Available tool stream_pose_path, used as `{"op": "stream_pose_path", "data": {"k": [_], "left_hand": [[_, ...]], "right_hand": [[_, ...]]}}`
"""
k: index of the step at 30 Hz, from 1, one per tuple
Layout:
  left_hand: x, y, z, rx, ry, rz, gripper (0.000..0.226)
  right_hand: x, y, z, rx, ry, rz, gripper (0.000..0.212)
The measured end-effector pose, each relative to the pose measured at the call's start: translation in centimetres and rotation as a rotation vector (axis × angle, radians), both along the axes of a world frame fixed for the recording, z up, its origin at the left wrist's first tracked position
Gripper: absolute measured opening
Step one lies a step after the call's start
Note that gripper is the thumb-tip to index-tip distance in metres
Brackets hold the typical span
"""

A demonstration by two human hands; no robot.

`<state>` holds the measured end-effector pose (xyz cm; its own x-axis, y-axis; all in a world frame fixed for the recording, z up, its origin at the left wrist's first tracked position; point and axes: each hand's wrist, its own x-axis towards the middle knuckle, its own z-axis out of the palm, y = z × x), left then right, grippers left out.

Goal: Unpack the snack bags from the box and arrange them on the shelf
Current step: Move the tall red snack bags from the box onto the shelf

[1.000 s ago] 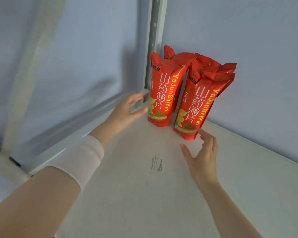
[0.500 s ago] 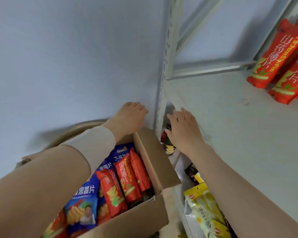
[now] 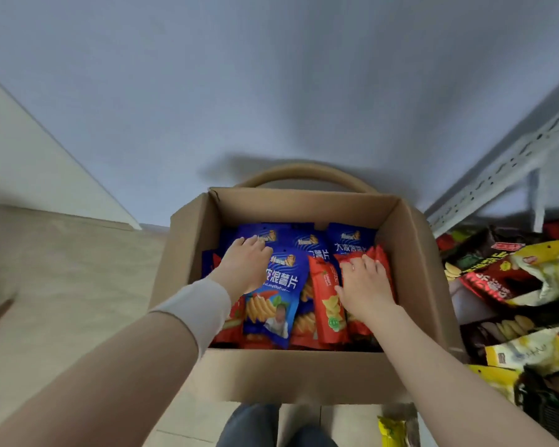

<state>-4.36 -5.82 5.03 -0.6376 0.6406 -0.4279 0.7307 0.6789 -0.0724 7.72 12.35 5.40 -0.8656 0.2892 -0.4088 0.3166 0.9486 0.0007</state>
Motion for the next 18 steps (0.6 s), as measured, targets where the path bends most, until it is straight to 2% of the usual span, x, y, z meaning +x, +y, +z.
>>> {"op": "stream_pose_path", "data": {"k": [3, 6, 9, 13, 16, 18], "left_hand": [[-0.5, -2.7, -3.4, 0.023, -0.118, 0.159, 0.059], [0.1, -4.5, -6.5, 0.162, -0.223, 0.503, 0.073], [1.1, -5.0, -9.0, 0.214, -0.329, 0.864, 0.086], [1.1, -4.3, -12.3, 0.286, -0.474, 1.306, 0.089], [1.5, -4.2, -14.4, 0.239, -0.422, 1.376, 0.086], [1.8, -4.3, -15.1, 0.198, -0.382, 1.413, 0.084]], "right_hand": [[-0.8, -1.7, -3.3, -0.038, -0.075, -0.047, 0.052], [-0.4, -2.9, -6.5, -0.141, -0.114, -0.193, 0.052], [0.2, -3.0, -9.3, -0.285, -0.105, -0.451, 0.052], [-0.4, -1.9, -12.9, -0.458, -0.085, -0.837, 0.053], [-0.6, -1.4, -15.4, -0.439, -0.106, -0.857, 0.053], [-0.3, -1.6, -16.1, -0.462, -0.138, -0.847, 0.062]]}}
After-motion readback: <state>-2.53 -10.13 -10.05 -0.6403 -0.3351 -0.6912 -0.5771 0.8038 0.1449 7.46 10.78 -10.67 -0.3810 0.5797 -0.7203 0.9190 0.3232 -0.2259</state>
